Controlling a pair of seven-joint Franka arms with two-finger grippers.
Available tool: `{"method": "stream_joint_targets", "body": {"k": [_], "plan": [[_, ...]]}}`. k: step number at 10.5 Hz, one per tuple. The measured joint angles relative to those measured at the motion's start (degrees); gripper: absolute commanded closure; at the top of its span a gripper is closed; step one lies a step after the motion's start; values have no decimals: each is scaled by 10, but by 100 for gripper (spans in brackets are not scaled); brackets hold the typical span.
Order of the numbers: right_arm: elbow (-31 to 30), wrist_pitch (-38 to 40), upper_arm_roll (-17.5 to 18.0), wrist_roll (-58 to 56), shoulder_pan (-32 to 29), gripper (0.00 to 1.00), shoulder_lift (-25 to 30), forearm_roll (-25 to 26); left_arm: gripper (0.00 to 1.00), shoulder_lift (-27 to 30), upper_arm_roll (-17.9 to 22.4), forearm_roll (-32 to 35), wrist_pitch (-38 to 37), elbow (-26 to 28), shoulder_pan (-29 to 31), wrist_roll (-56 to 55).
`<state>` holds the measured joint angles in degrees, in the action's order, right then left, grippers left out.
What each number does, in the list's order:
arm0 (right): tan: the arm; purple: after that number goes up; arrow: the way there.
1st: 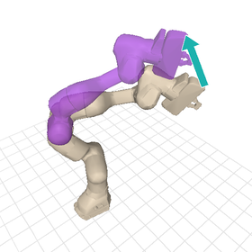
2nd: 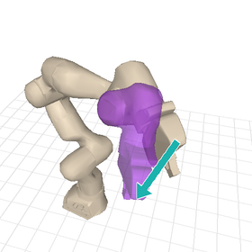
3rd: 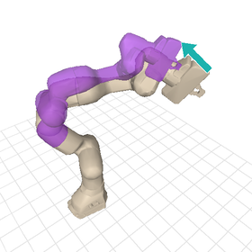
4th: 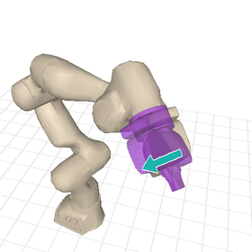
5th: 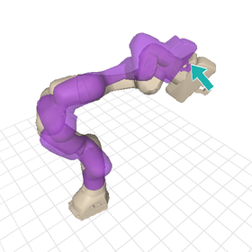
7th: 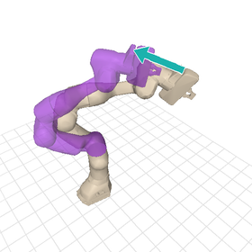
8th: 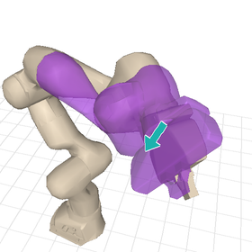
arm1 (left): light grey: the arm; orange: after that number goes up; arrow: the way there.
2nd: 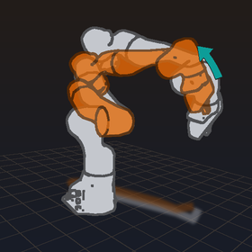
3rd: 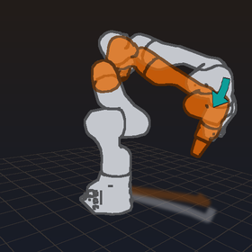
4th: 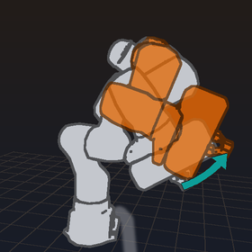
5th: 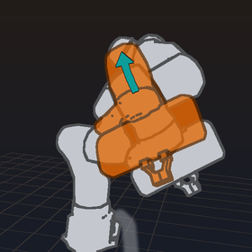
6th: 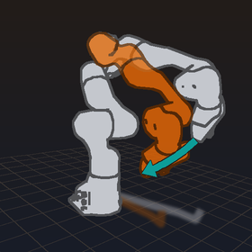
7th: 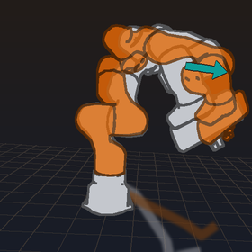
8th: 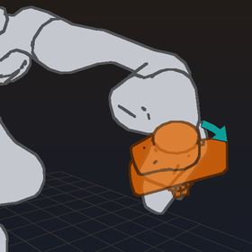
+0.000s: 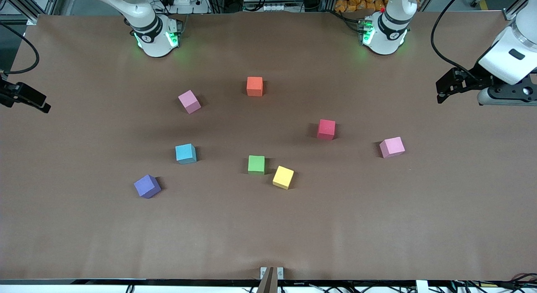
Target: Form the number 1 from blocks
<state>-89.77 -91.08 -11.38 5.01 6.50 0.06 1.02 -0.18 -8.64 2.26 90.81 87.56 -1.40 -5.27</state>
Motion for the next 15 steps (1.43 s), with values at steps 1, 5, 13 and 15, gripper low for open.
{"method": "stream_joint_targets", "body": {"k": [1,5,13,15], "plan": [[0,1,0,0,0,0,0,0,0,0,0,0,0,0,0,0],[0,9,0,0,-4,0,0,0,0,-16,0,-1,-4,1,1,-1],[-1,10,1,0,-5,0,-3,1,0,-96,-10,-31,115,118,-94,-123],[-7,9,4,9,-5,0,-15,0,0,-120,-10,-31,132,125,-139,-188]]}}
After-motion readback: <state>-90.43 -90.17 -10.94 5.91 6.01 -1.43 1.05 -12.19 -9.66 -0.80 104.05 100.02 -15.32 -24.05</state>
